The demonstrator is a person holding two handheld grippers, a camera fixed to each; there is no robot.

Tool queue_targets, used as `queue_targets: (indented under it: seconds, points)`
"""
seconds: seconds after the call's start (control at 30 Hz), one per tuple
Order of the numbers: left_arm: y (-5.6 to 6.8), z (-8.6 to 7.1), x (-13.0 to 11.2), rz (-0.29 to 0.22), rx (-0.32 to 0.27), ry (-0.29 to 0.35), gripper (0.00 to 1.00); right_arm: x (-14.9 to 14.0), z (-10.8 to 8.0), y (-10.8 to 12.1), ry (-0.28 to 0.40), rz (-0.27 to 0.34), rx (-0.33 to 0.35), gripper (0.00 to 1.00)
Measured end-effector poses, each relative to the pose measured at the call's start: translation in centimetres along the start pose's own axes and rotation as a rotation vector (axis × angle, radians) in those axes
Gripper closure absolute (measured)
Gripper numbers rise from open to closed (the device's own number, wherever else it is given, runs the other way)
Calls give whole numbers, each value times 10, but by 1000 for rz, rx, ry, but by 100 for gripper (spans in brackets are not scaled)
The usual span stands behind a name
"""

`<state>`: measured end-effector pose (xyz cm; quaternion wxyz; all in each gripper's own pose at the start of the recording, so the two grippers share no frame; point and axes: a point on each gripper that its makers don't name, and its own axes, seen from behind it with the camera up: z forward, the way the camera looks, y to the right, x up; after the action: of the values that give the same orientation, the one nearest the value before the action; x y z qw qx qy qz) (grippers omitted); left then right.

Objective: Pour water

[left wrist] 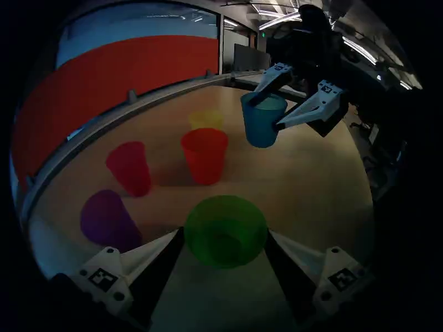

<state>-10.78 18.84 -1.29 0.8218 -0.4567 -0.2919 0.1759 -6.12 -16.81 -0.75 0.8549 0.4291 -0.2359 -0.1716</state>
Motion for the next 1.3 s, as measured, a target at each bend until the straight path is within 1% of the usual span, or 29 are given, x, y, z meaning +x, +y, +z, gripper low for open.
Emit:
queue_targets:
  seconds: [0.4,0.6,0.9,1.17,1.3]
  points:
    - [-3,-10,-14,-4,31,-20,0,-12,10,-6,-13,19,6,9]
    - [-4,-19,-20,-10,50,-19,0,-22,19,-7,-24,21,0,9]
    - [-4,-32,-27,-24,72,-12,0,-37,30,-17,-46,27,14,9]
    - [1,-38,-26,-29,74,4,0,-43,32,-21,-50,37,15,9]
    - [1,-40,-27,-29,76,6,0,-47,33,-23,-58,38,14,9]
